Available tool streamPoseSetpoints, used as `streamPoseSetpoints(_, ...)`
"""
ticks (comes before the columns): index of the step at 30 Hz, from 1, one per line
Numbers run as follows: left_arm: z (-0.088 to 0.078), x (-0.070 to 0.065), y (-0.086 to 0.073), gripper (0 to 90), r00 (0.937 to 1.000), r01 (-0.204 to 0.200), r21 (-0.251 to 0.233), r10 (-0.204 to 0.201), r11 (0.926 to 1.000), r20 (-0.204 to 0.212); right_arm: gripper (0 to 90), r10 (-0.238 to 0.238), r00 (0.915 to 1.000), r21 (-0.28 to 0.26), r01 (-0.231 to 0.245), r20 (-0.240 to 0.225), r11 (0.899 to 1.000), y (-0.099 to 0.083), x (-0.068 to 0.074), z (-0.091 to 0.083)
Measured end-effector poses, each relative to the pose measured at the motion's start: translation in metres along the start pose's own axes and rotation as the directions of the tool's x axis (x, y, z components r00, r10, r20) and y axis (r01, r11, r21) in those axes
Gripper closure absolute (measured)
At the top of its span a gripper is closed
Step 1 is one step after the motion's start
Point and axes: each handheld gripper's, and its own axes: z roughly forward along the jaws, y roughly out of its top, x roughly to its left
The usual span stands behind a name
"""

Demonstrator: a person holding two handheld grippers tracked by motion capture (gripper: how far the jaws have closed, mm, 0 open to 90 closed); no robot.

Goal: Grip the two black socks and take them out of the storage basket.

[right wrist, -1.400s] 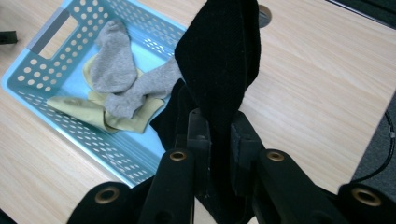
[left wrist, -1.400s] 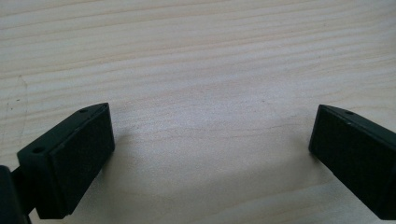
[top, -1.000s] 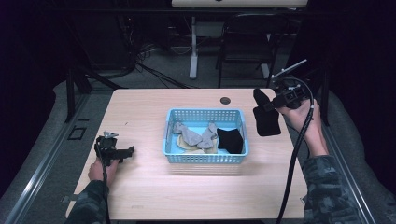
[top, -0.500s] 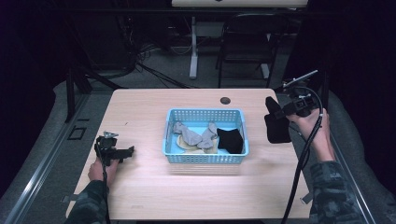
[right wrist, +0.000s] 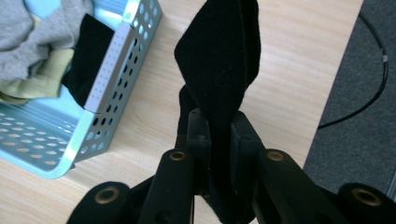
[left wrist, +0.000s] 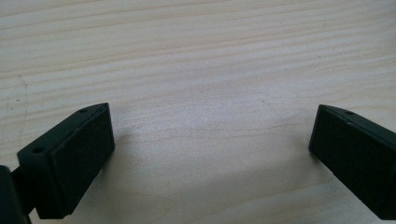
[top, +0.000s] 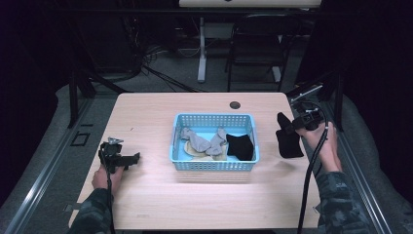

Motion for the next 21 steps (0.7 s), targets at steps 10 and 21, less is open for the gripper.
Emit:
streamPoseSetpoints(10, 0.0, 0.0, 0.0, 0.2, 1.0, 0.0, 0.0, 0.0, 1.0, 0.0, 80.8, 0.039, 0.9989, 0.038, -0.038, -0.026, 0.999, -0.007, -0.008, 0.03)
streamPoseSetpoints(21, 0.0, 0.0, 0.0, 0.2, 1.0, 0.0, 0.0, 0.0, 1.0, 0.0, 80.0, 0.072, 0.9971, 0.065, -0.07, -0.028, 0.995, -0.011, -0.009, 0.056)
